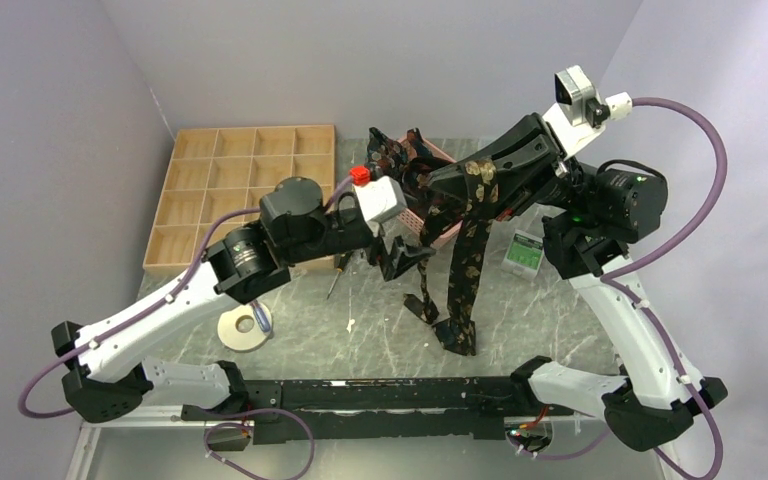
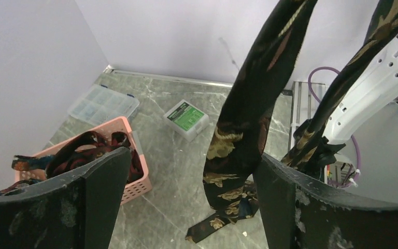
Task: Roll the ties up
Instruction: Flatten out the tie at the center of the board.
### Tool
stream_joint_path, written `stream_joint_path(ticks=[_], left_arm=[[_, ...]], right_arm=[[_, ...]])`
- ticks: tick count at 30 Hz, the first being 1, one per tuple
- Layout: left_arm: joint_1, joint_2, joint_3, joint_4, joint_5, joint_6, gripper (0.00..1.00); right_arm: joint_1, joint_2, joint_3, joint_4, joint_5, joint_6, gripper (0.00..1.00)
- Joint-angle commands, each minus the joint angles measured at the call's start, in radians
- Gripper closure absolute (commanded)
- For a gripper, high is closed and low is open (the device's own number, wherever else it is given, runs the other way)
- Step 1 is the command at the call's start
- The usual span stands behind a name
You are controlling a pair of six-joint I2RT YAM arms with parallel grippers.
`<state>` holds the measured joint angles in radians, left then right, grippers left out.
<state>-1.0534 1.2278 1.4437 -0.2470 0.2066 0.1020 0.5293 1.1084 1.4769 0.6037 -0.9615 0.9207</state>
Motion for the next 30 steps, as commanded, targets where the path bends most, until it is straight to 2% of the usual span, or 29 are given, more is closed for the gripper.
stream_joint_path(ticks=[1,5,9,11,14,17,25,30], left_arm=[[0.073,-0.057,0.006,0.073,0.128,-0.066,0.09],[0.084,0.009,0.038,0.02,0.235,-0.073,0.21],[0.084,0.051,0.011,0.052,0.292,-0.091,0.31],[0.085,0.064,-0.007,0.07,0.313,-0.093,0.27],[0.089,0.06,-0.03,0.097,0.332,-0.096,0.14],[0.114,0.041,-0.057,0.142,0.384,-0.114,0.1],[0.168,0.065,-0.09,0.239,0.606,-0.211,0.13],[0.167,0.102,-0.091,0.276,0.643,-0.224,0.23]], right_arm=[[-0.01,-0.017,0.016,0.06,-0.019,0.034,1.0],[-0.009,-0.013,0.016,0.096,-0.014,0.071,1.0],[-0.009,-0.003,0.022,0.144,-0.013,0.118,1.0],[-0.009,0.004,0.03,0.156,-0.017,0.135,1.0],[-0.009,0.009,0.048,0.159,-0.02,0.145,1.0],[-0.009,0.008,0.052,0.168,-0.023,0.152,1.0],[-0.009,0.026,0.038,0.247,-0.013,0.221,1.0],[-0.009,0.039,0.034,0.264,-0.007,0.233,1.0]])
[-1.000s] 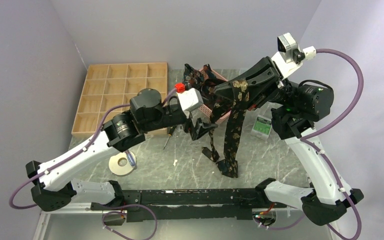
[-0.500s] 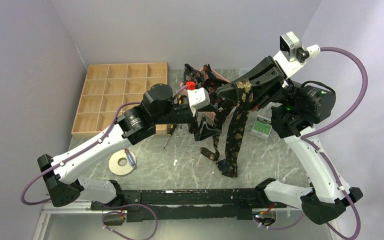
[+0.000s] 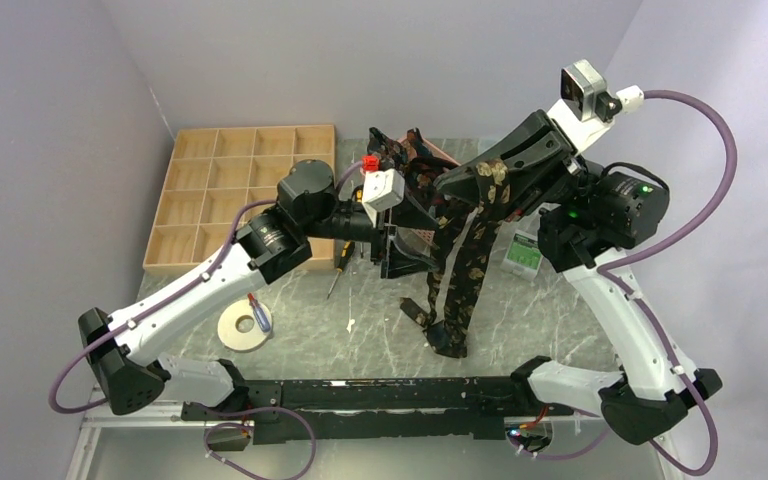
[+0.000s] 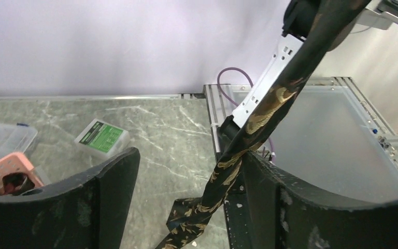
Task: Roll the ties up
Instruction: Flatten out the tie at the center of the board.
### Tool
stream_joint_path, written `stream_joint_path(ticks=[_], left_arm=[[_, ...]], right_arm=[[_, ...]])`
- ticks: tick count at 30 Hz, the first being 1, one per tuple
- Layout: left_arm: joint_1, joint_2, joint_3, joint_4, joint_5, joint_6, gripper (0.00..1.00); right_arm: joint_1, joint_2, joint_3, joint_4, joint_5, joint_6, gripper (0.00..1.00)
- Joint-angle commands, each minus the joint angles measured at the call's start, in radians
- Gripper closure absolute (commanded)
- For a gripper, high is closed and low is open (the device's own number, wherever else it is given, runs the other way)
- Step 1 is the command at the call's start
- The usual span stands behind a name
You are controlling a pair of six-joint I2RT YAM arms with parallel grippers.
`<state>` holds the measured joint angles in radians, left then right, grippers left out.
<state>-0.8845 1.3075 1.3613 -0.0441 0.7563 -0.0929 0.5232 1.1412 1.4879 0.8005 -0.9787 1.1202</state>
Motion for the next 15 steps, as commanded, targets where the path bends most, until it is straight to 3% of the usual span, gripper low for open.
stream_joint_path(ticks=[1,3,9,11,15], left_arm=[[-0.002,0.025,-0.01,0.072,0.095,-0.027,0.28],[-0.002,0.031,-0.007,0.064,0.108,-0.025,0.36],[-0.003,0.029,-0.029,0.106,0.146,-0.058,0.41],[-0.006,0.031,-0.036,0.12,0.159,-0.069,0.58],[-0.028,0.028,-0.044,0.096,0.14,-0.049,0.81]], right_arm=[[-0.003,0.008,0.023,0.066,0.012,0.033,1.0],[-0.003,0.009,0.025,0.065,0.013,0.031,1.0],[-0.003,0.025,0.009,0.092,0.02,0.044,1.0],[-0.003,0.028,-0.008,0.101,0.027,0.047,1.0],[-0.003,0.029,-0.051,0.113,0.034,0.044,1.0]])
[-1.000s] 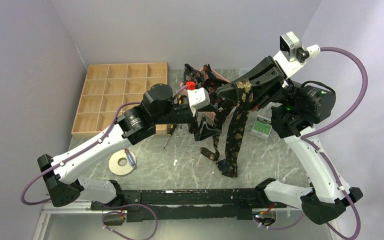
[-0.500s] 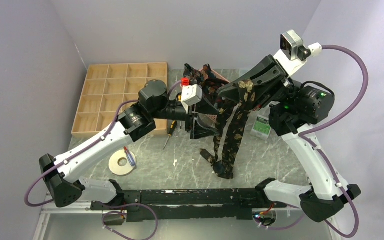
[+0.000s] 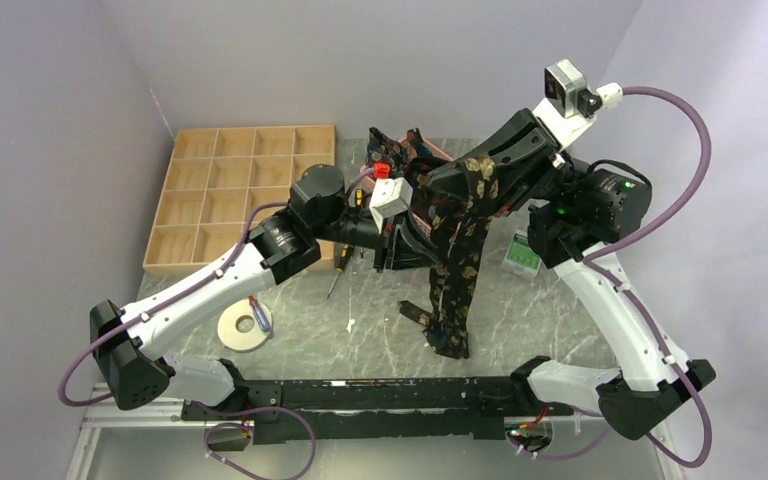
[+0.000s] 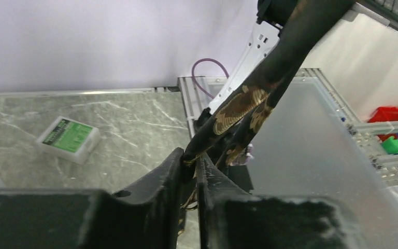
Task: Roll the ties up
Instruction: Flatten out the tie at the center of the board.
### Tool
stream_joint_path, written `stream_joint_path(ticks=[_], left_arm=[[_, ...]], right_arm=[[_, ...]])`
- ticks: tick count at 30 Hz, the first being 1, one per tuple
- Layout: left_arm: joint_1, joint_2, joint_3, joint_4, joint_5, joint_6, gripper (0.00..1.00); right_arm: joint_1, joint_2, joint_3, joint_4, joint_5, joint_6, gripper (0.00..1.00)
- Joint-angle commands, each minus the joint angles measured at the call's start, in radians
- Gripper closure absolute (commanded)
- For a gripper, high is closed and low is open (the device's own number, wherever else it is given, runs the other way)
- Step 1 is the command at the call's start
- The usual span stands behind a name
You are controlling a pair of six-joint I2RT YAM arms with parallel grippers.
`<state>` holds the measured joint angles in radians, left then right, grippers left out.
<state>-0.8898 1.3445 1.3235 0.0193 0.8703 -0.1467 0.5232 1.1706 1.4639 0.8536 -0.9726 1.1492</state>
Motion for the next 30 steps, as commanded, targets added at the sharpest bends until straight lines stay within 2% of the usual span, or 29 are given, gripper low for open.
stream_joint_path(ticks=[1,2,5,8,11,12,17,21,24,27,30], left_arm=[[-0.025,-0.011,-0.009,0.029,0.014,0.009,0.93],[-0.028,-0.015,-0.012,0.021,-0.007,0.012,0.96],[-0.027,-0.041,0.003,-0.065,-0.127,0.043,0.97],[-0.018,-0.113,-0.015,-0.136,-0.396,0.087,0.97],[-0.014,-0.204,-0.043,-0.176,-0.678,0.132,0.97],[-0.014,-0.227,-0.036,-0.203,-0.781,0.134,0.97],[-0.015,-0.33,0.024,-0.289,-1.16,0.217,0.97],[-0.015,-0.386,0.066,-0.259,-1.367,0.304,0.97],[-0.015,-0.407,0.083,-0.203,-1.445,0.384,0.97],[-0.015,-0.402,0.112,-0.146,-1.492,0.462,0.97],[-0.014,-0.369,0.171,-0.092,-1.507,0.535,0.97]], right_arm=[[-0.002,-0.001,-0.037,0.06,0.028,0.011,1.0],[-0.003,-0.004,-0.048,0.048,0.026,0.004,1.0],[-0.003,-0.04,-0.089,-0.101,0.02,-0.097,1.0],[-0.004,-0.119,-0.134,-0.418,0.077,-0.34,0.58],[-0.008,-0.187,-0.214,-0.594,0.152,-0.47,0.09],[-0.008,-0.205,-0.238,-0.645,0.187,-0.515,0.02],[-0.012,-0.267,-0.339,-0.856,0.481,-0.609,0.0],[-0.013,-0.293,-0.412,-1.037,0.724,-0.623,0.0],[-0.011,-0.358,-0.512,-1.108,0.858,-0.612,0.0],[0.007,-0.442,-0.634,-1.155,0.901,-0.605,0.0],[0.095,-0.523,-0.759,-1.192,0.938,-0.583,0.0]])
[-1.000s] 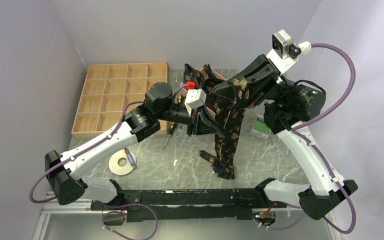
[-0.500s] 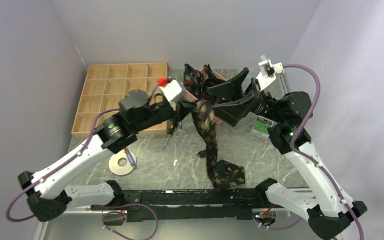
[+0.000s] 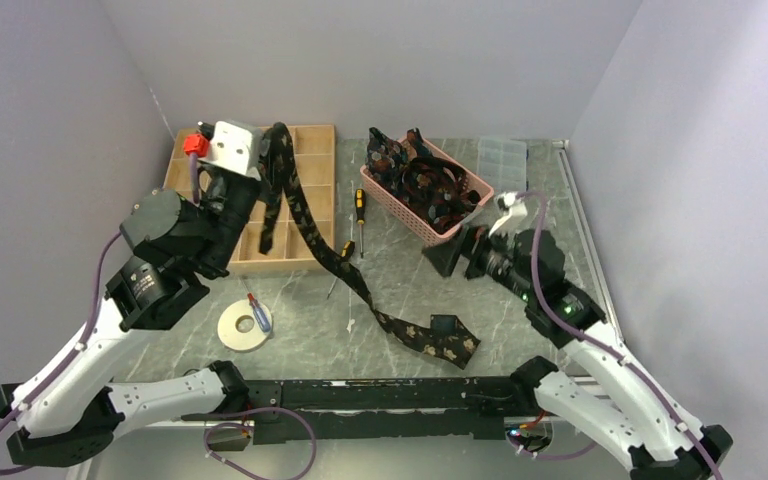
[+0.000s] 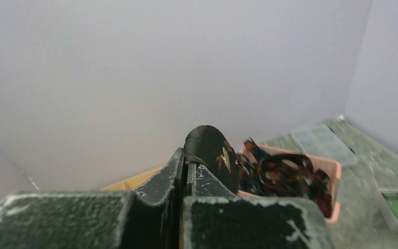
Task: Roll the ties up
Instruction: Flatten out the tie at the center of the board.
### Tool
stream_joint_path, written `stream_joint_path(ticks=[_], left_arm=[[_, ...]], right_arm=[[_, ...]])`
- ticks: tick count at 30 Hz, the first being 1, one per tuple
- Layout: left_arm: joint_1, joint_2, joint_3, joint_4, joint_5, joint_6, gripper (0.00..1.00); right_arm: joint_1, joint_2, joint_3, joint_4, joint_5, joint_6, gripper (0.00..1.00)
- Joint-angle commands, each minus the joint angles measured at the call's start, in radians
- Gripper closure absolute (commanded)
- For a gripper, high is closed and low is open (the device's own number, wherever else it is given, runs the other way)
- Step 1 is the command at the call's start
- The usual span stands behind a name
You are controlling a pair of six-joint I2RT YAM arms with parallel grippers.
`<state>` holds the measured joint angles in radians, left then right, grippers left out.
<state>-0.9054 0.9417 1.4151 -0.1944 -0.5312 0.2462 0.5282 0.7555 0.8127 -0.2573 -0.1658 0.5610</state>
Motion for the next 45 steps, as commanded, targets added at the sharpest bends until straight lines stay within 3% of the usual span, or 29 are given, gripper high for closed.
stream_joint_path(ticks=[1,6,10,16,18,24,32,35,36,37,38,40,44,45], left_arm=[[0.0,0.049,0.108,0.134,-0.108,0.163,0.97],[-0.002,0.145,0.28,0.164,-0.12,0.247,0.97],[-0.004,0.201,0.37,0.247,-0.144,0.35,0.97],[-0.004,0.279,0.506,0.356,-0.148,0.506,0.97],[-0.004,0.299,0.55,0.375,-0.151,0.542,0.97],[-0.004,0.321,0.617,0.461,-0.139,0.645,0.97],[-0.004,0.341,0.688,0.441,-0.126,0.663,0.97],[-0.004,0.335,0.672,0.45,-0.127,0.668,0.97],[-0.004,0.333,0.667,0.45,-0.127,0.668,0.97],[-0.004,0.331,0.661,0.451,-0.128,0.669,0.97],[-0.004,0.329,0.656,0.449,-0.126,0.671,0.97],[-0.004,0.323,0.647,0.45,-0.133,0.675,0.97],[-0.004,0.289,0.603,0.441,-0.15,0.676,0.97],[-0.004,0.271,0.581,0.436,-0.155,0.67,0.97]], right_arm=[[0.121,-0.141,-0.15,-0.078,0.146,0.014,0.0],[0.223,-0.206,-0.278,-0.094,0.199,0.048,0.0],[0.378,-0.144,-0.282,-0.133,0.37,0.067,0.0],[0.763,0.204,-0.119,-0.224,0.765,0.054,0.0],[0.837,0.313,-0.071,-0.254,0.855,0.058,0.0],[0.897,0.438,-0.067,-0.191,0.973,0.007,0.0],[0.905,0.634,-0.008,-0.338,1.15,0.122,0.04],[0.904,0.68,0.013,-0.375,1.173,0.169,0.14],[0.903,0.683,0.015,-0.381,1.175,0.177,0.23],[0.899,0.682,0.014,-0.383,1.173,0.186,0.45],[0.89,0.678,0.012,-0.387,1.162,0.188,0.58],[0.876,0.64,0.003,-0.365,1.131,0.155,0.75],[0.859,0.352,-0.006,-0.188,0.803,-0.117,1.0],[0.813,0.274,0.013,-0.174,0.633,-0.17,1.0]])
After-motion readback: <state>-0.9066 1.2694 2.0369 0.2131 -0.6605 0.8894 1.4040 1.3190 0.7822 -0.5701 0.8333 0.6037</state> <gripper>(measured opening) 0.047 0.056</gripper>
